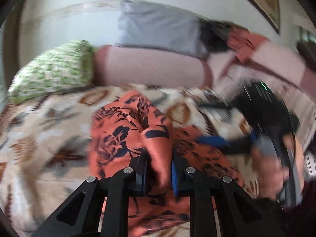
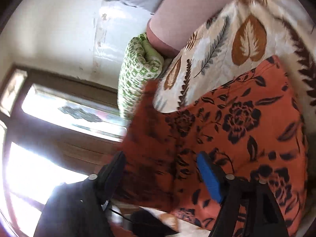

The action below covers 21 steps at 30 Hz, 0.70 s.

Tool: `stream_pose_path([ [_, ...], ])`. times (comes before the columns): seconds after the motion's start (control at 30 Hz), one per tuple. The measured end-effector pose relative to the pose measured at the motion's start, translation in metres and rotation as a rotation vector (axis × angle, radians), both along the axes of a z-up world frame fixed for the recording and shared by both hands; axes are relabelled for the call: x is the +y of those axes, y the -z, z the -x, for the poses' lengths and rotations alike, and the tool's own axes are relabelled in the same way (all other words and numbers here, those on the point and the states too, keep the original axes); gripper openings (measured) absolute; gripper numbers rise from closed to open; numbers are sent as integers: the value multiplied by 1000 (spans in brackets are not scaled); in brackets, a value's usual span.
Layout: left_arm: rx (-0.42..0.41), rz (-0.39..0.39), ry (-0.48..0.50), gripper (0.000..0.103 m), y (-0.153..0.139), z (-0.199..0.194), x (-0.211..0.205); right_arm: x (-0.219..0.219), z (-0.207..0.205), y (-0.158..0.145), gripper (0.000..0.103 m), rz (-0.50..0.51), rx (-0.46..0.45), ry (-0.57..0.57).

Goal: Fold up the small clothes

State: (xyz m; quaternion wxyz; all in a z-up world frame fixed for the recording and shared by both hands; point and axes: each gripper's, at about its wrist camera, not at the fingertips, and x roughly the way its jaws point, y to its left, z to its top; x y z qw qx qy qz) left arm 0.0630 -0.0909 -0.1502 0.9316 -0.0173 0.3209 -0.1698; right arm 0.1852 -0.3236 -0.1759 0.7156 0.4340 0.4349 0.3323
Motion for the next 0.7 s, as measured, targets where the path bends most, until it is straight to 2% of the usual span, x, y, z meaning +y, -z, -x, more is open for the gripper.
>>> stream_pose_path([
  [0.07,45,-29,36,17,21,-4,-24,-7,-14,11,82,-2,57,2],
  [0.2,109,-56,66,16,48,-5,-41,-6,-36,52,82,-2,212,-21],
  [0.27,105,-72,78,16,50,-3,-42,-1,-43,66,82,-20,240,-19],
  [0.33,101,-81,87,16,48,-3,-41,9,-51,65,82,-56,223,-40],
  [0.37,101,-75,89,16,47,-3,-39,15,-56,64,82,-39,218,-56],
  [0.5,104,-69,95,16,46,-2,-39,57,-77,62,81,135,236,-154],
  [0.57,103,-72,98,16,48,-2,-39,77,-83,55,71,223,207,-215],
  [0.6,101,-73,100,16,48,-1,-39,89,-85,48,38,282,160,-262],
  [0.63,101,-74,100,16,47,-2,-39,95,-84,43,20,331,131,-277],
  [0.7,107,-60,104,16,45,-5,-38,105,-81,28,17,427,64,-289],
])
